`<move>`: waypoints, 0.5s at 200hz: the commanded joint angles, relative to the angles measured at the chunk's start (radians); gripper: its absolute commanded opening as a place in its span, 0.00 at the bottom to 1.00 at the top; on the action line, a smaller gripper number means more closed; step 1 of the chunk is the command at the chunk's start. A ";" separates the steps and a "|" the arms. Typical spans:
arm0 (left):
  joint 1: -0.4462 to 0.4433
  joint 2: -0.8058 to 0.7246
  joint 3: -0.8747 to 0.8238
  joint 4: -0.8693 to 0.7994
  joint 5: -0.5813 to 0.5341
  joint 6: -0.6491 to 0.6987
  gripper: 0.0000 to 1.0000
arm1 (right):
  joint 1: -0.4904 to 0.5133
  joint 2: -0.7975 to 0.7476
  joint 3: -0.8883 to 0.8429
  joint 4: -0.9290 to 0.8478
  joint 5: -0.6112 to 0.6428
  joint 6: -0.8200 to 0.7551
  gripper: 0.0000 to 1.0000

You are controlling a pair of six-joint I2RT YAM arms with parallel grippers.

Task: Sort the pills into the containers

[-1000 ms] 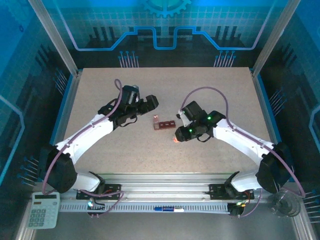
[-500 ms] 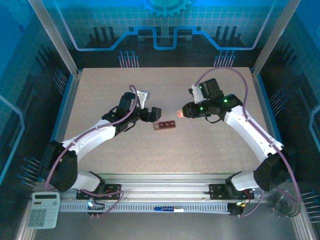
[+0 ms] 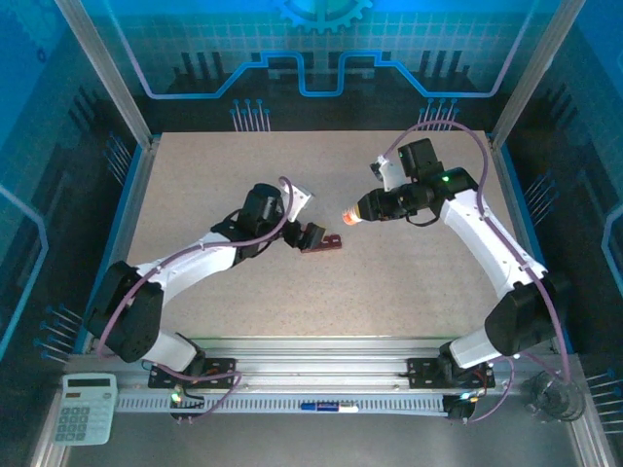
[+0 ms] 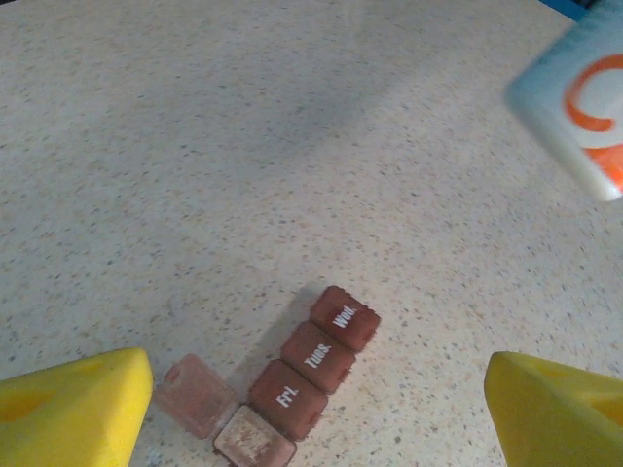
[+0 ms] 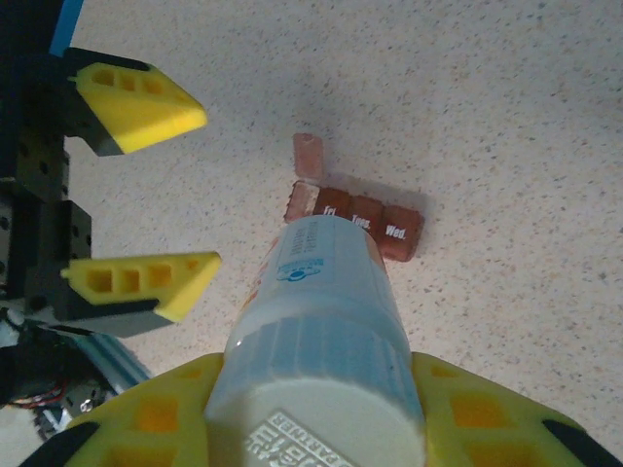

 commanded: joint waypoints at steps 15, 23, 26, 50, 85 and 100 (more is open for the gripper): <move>-0.044 -0.014 -0.034 0.031 -0.016 0.136 0.85 | -0.011 0.030 0.045 -0.047 -0.093 -0.044 0.30; -0.051 -0.018 -0.043 0.041 -0.035 0.142 0.83 | -0.011 0.034 0.046 -0.051 -0.100 -0.046 0.30; -0.053 -0.020 -0.047 0.045 -0.041 0.143 0.83 | -0.011 0.037 0.048 -0.053 -0.103 -0.047 0.30; -0.072 -0.031 -0.060 0.062 -0.086 0.143 0.78 | -0.011 0.045 0.059 -0.061 -0.114 -0.048 0.30; -0.114 -0.044 -0.080 0.084 -0.131 0.180 0.77 | -0.011 0.052 0.086 -0.079 -0.138 -0.056 0.30; -0.133 -0.052 -0.087 0.094 -0.147 0.196 0.76 | -0.011 0.053 0.097 -0.085 -0.154 -0.058 0.30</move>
